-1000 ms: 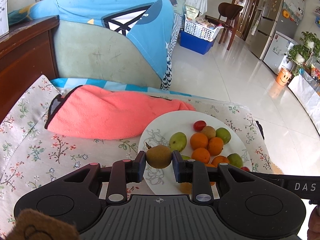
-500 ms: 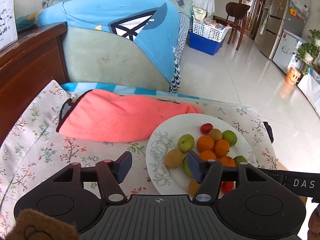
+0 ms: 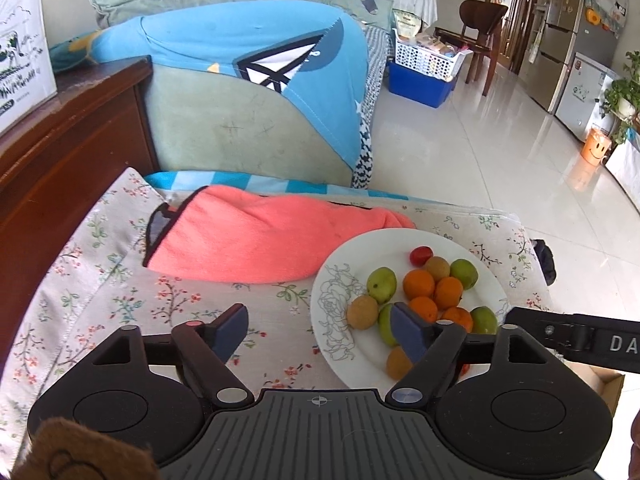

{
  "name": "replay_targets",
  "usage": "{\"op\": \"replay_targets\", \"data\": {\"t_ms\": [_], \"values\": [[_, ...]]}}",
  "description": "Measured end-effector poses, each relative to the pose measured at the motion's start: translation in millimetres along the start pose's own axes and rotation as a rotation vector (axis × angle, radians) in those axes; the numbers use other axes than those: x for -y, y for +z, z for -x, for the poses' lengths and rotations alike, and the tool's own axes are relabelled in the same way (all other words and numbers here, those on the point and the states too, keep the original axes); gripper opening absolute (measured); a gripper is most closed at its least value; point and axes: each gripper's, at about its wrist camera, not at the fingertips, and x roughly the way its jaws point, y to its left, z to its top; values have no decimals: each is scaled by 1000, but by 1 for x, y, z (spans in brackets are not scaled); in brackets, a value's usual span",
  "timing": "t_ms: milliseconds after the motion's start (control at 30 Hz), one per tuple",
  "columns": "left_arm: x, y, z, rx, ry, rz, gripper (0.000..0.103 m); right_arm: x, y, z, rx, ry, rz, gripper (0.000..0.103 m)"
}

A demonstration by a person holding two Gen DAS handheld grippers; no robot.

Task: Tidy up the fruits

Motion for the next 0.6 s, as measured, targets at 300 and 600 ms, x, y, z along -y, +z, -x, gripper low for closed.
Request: {"op": "replay_targets", "data": {"t_ms": [300,600], "values": [[3,-5,12,-27,31,-38,90,-5,-11,14,-4,-63,46,87],[2,-12,8,-90,108,-74,96,-1,-16,2,-32,-148,64,95]]}}
